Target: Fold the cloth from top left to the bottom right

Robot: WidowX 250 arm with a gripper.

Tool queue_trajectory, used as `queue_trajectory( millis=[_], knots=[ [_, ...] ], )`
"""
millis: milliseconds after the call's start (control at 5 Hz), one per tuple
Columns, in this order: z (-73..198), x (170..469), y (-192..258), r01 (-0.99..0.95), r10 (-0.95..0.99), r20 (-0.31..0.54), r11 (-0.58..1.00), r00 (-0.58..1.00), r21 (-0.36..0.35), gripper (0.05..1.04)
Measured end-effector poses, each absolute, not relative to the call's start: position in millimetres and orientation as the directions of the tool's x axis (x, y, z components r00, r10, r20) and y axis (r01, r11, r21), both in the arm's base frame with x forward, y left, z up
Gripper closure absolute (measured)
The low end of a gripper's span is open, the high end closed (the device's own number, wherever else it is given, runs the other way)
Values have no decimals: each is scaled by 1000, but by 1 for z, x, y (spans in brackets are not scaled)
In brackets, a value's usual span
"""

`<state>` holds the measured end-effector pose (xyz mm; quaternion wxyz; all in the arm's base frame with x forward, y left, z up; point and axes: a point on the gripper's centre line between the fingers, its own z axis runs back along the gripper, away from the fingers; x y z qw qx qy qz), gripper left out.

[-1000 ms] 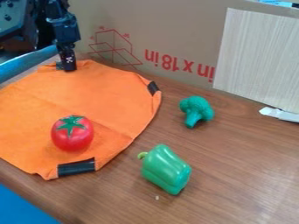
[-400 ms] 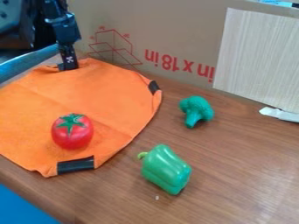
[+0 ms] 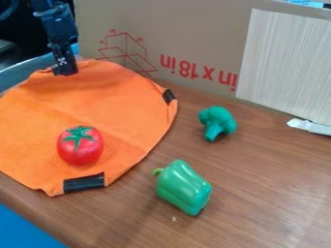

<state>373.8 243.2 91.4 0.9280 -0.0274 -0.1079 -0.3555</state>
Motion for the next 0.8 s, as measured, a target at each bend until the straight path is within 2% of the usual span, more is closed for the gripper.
queue_trajectory(
  millis=[400,800],
  knots=[
    [106,334,229,729,-708,253,684,660,11,1007],
    [94,307,183,773,-762,156,634,628,-16,1007]
  ],
)
